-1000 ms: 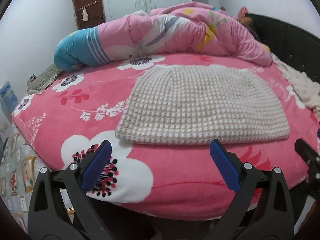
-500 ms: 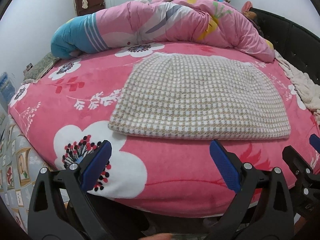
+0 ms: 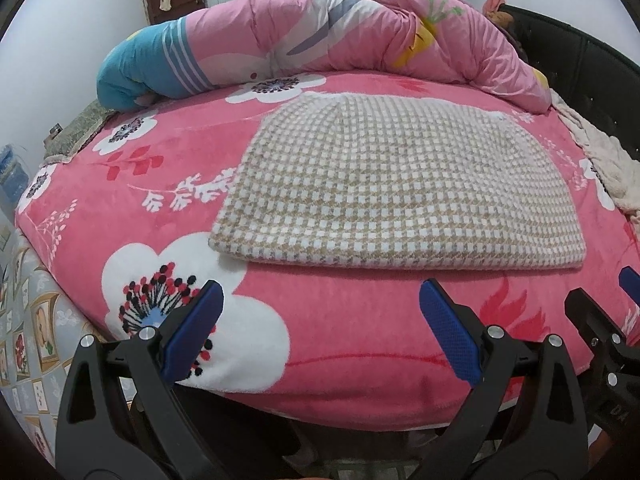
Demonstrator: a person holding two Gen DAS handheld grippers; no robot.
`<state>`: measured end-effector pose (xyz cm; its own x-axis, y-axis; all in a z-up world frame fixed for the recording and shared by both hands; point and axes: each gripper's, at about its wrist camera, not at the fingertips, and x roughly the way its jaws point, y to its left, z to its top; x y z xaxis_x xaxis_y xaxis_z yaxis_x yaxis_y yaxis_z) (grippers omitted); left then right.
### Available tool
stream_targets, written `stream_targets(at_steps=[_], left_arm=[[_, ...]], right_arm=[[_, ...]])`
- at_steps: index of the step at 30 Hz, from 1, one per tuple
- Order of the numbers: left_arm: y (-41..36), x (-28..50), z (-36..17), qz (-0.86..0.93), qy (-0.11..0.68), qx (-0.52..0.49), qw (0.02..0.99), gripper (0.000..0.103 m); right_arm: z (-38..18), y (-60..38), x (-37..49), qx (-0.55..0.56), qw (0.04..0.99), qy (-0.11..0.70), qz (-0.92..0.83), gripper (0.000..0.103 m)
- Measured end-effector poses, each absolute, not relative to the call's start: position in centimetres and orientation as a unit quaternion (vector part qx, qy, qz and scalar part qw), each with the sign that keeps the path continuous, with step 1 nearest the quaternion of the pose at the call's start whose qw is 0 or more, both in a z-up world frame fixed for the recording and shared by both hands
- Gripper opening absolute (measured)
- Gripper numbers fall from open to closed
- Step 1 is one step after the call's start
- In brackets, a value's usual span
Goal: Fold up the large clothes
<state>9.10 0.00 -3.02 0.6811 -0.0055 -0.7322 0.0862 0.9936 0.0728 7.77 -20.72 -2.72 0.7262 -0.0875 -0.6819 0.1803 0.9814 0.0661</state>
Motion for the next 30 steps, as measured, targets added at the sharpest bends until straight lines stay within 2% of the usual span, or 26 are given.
stream_targets(at_steps=[30], left_arm=[[-0.55,9.06,-3.59,-0.028,0.426,0.046,0.903,0.095]], right_arm=[[-3.34,-21.01,7.89,0.063,0.92,0.38,-0.075,0.097]])
